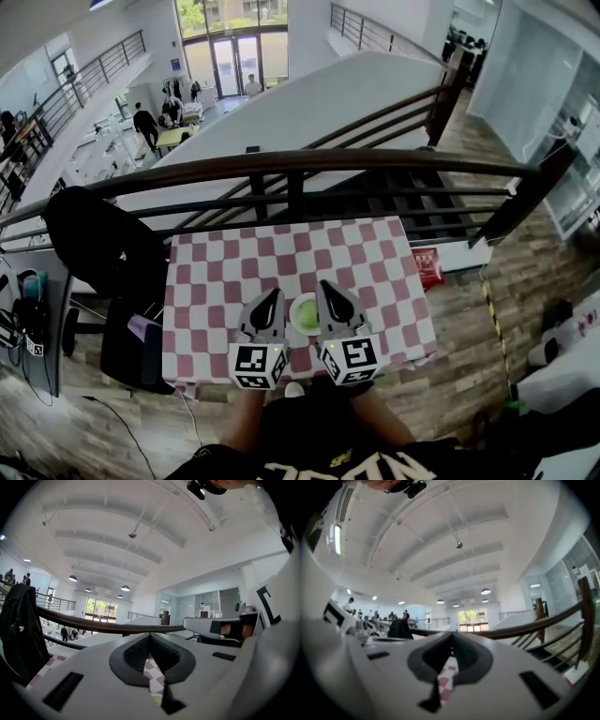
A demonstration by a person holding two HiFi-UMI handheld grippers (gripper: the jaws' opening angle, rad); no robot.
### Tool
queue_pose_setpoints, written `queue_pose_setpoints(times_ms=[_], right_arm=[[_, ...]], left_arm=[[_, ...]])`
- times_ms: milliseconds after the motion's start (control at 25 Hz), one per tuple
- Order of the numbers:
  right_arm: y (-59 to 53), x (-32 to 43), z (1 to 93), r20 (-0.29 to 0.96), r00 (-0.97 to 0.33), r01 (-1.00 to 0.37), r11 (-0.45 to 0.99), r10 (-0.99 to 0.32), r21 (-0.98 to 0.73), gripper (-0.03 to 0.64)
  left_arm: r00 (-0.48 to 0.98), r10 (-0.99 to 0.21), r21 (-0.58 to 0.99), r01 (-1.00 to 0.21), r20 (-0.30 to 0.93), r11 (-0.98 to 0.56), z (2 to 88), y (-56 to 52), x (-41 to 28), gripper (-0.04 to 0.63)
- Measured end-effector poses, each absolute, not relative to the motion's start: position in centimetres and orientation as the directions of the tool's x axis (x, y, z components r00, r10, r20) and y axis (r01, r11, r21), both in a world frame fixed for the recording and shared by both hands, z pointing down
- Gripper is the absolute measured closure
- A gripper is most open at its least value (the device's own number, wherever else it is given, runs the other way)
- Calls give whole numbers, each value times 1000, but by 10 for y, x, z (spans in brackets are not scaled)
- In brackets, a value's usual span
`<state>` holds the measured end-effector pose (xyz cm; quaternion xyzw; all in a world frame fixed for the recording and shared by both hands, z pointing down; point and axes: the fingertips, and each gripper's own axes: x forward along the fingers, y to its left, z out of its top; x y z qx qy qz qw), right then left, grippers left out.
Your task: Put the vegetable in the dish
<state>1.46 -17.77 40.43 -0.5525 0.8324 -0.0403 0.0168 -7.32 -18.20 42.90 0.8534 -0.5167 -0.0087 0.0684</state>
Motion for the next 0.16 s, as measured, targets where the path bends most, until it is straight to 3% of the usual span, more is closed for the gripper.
queue_pose_setpoints(times_ms=[160], right_arm=[[-179, 5, 411, 35, -403, -913, 399, -915, -79, 600]], left_arm=[[477, -876, 128, -875, 71, -466, 439, -181, -75, 577]])
